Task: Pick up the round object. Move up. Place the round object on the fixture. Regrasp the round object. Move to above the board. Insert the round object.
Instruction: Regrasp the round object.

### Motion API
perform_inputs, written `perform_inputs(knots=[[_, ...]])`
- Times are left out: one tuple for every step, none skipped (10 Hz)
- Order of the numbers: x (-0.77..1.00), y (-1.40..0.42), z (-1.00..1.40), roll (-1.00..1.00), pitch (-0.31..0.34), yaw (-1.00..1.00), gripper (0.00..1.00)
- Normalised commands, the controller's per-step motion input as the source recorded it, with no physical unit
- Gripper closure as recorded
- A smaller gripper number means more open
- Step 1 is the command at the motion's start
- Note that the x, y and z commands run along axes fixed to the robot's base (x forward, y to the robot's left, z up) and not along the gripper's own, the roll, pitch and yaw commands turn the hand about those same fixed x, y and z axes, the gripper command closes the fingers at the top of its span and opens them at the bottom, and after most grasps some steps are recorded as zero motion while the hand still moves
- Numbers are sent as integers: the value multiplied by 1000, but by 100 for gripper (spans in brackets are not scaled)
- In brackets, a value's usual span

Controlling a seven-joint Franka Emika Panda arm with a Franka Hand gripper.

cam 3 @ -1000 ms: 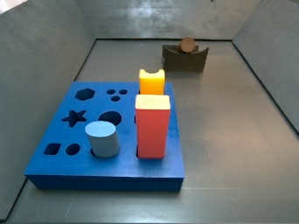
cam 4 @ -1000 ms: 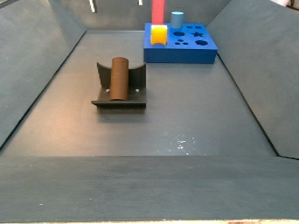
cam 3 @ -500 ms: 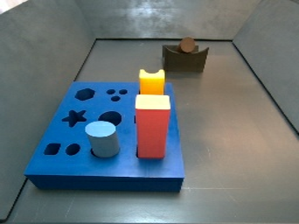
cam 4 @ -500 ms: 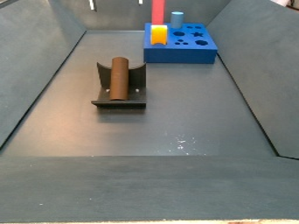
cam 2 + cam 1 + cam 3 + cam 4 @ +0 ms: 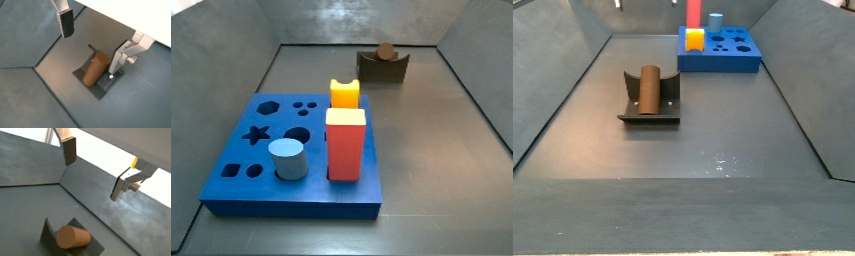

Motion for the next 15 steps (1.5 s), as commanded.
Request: perform_inputs(knots=[[60,-34,-17,1000,87,48,0],[67,-38,-10,1000,109,59,0],[76,-39,-12,1000,137,73,0],[83,-41,-15,1000,174,93,0],[96,-46,-18,1000,229,130,0],[102,-48,-23,999,277,133,0],[103,-49,-20,730,263,162,0],[103,-46,-17,602,245,179,0],[94,-38,-16,416,197,208,0],[84,-40,-13,336,152,222,0],[37,69,-1000,384,119,282,0],[38,70,-1000,376,100,280,0],[53,61,-1000,332,23,246,0],[64,54,-1000,277,-24,224,0],[76,51,-1000,228,-67,192,0]])
